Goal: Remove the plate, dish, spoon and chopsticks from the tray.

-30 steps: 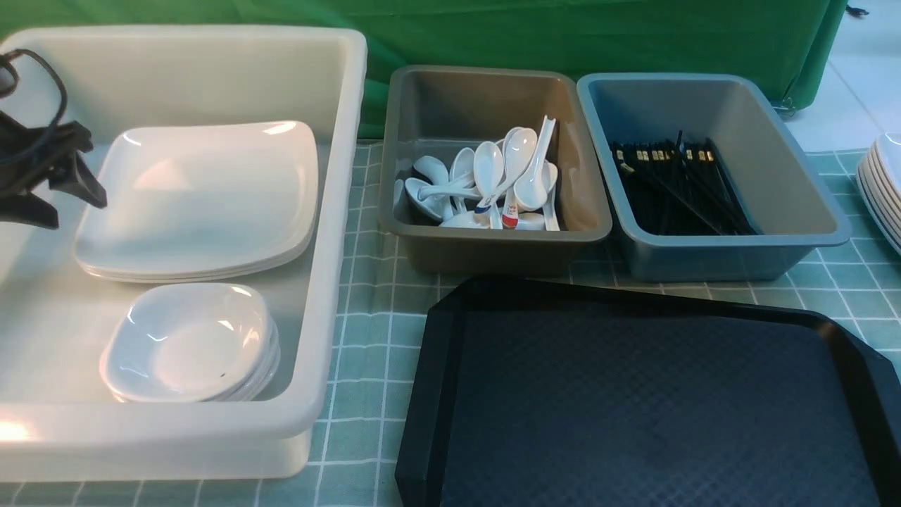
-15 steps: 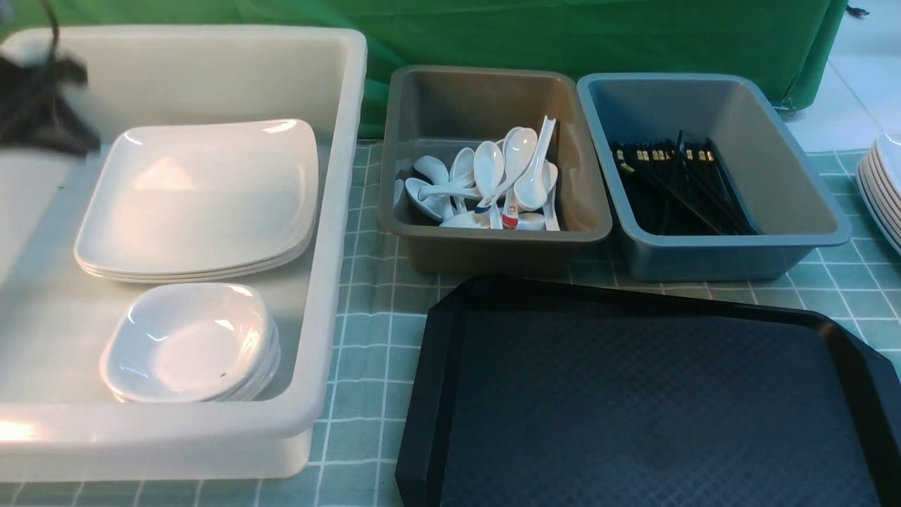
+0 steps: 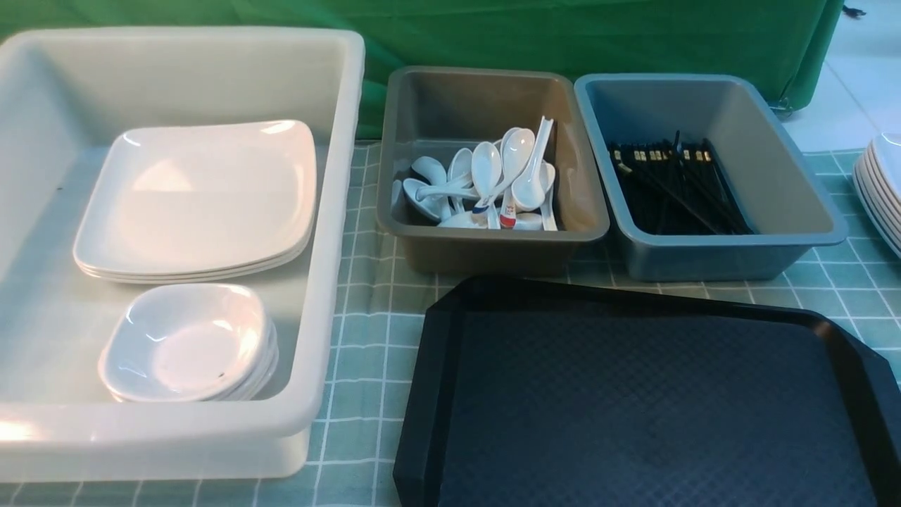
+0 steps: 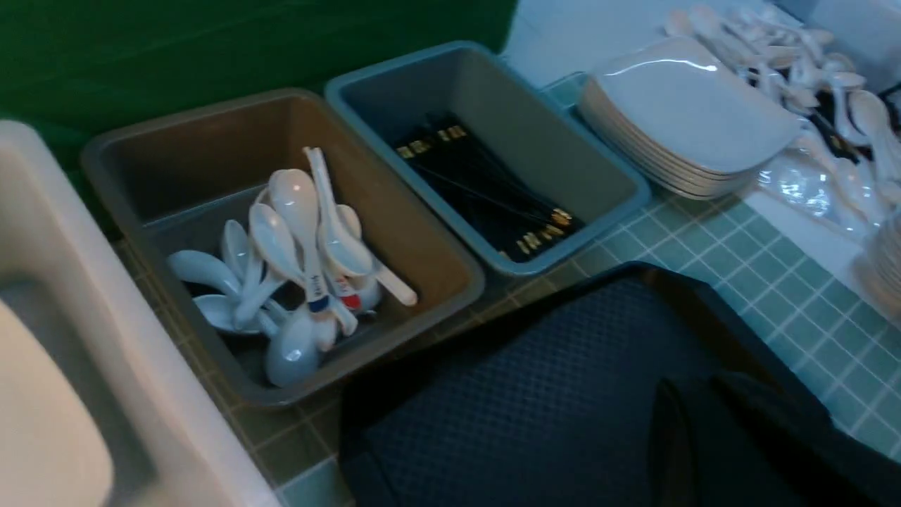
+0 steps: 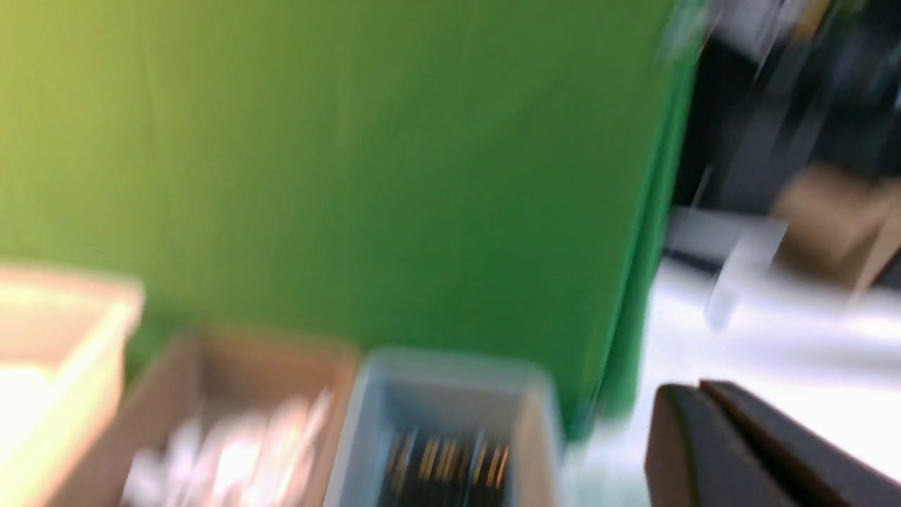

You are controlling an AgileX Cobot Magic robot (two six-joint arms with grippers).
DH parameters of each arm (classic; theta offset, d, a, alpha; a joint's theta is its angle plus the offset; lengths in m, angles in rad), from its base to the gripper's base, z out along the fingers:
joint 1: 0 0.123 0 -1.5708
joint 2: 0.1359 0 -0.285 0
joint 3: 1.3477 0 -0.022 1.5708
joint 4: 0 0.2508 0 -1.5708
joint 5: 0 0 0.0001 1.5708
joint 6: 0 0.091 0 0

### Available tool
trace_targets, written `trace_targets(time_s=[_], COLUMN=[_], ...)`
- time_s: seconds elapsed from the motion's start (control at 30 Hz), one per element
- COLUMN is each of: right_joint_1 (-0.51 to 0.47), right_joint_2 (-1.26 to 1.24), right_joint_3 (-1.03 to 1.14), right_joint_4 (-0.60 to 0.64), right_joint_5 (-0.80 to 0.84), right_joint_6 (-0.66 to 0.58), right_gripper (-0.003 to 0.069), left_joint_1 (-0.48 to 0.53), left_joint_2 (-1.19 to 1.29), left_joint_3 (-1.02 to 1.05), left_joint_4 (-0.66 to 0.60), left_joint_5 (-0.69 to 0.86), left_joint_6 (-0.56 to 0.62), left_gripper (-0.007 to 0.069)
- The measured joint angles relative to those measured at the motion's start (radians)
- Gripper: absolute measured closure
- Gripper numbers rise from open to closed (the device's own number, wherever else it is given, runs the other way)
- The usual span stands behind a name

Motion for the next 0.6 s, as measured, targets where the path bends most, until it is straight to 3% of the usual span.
trace_targets(time_s=[0.13, 0.27, 0.43, 0.6], right_joint_1=[0.0, 0.0, 0.0, 0.0], right_joint_2=[-0.176, -0.283, -0.323, -0.323], right_joint_3=[0.221, 0.378, 0.43, 0.434], right_joint_4=[-0.007, -0.008, -0.008, -0.008], right_joint_5=[-0.175, -0.292, -0.313, -0.281], right_joint_6=[-0.001, -0.004, -0.003, -0.003], right_gripper=[0.0636, 0.0616, 0.0546, 0.0503], left_joint_1=[-0.08, -0.093, -0.093, -0.093], left_joint_2=[-0.248, -0.443, -0.646, -0.734], left_joint_3=[0.26, 0.527, 0.793, 0.898], left_joint_4=[0.015, 0.011, 0.011, 0.011], left_joint_5=[-0.132, -0.263, -0.38, -0.43], left_joint_6=[-0.054, -0.059, -0.059, -0.06], left_gripper=[0.0624, 0.0624, 0.0616, 0.0615])
